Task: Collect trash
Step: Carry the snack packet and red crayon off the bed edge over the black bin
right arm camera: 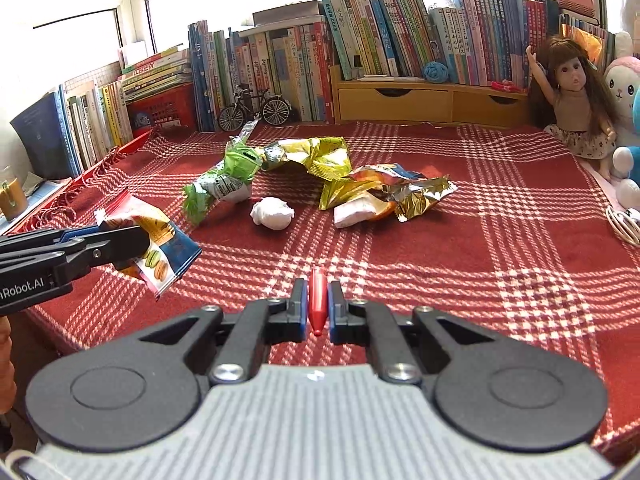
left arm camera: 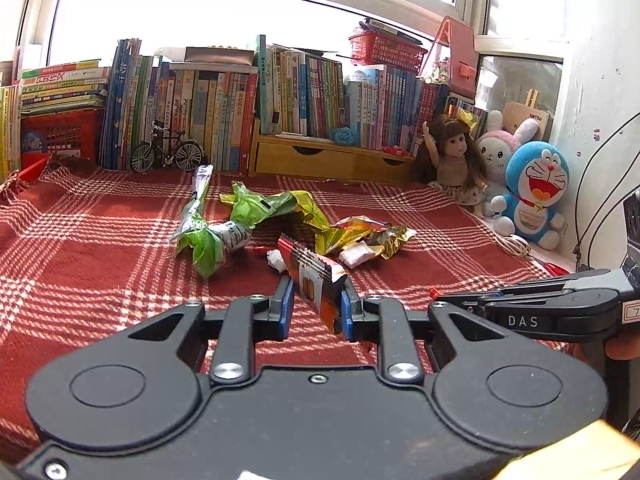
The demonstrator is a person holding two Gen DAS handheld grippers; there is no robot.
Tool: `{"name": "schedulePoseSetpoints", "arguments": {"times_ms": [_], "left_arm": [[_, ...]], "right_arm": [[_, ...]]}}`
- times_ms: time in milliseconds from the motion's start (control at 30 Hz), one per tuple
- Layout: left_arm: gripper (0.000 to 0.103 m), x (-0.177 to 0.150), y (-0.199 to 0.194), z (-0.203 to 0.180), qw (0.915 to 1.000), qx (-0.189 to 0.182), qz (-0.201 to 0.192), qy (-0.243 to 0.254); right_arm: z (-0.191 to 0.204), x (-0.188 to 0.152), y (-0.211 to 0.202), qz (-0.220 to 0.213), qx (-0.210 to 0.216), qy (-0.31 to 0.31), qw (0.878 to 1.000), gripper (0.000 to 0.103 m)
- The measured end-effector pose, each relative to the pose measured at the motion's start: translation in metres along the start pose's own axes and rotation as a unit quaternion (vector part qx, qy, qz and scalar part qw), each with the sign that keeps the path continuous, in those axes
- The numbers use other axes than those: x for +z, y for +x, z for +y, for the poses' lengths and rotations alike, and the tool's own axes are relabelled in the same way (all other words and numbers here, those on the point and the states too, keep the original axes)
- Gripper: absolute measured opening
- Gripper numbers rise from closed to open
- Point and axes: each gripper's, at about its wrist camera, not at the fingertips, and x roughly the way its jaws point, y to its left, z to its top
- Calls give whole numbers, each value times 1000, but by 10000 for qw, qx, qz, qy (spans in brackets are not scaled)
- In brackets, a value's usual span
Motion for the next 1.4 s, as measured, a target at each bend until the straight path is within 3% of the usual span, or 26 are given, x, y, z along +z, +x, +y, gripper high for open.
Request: {"name": "schedulePoseSetpoints", "arguments": {"times_ms": [367,600,967,1133,1233,1400], "left_arm": [[22,-42,-55,-4,9999,-117,19,32],[22,-64,-76,-3,9996,-150,234,-8],[22,-95,-105,0,9948,-200,996,-93],[22,-95,-124,6,9898,-473,1301,-326],[23,-100,-120,7,9857,-576,1540,-356],[21,-126,-88,9,9790,-330,1958,-471]], "right_arm": [[15,-40,-33,40,212,11,9998,14],[25,-63,-49,145,303,-30,9994,14],[31,-103,-74,606,321,-83,9976,14],[32,-110,-84,780,404,-92,9961,14],[34,-112,-83,910,466,-111,9947,14],[36,-126,-56,1365,559,-55,9890,14]]}}
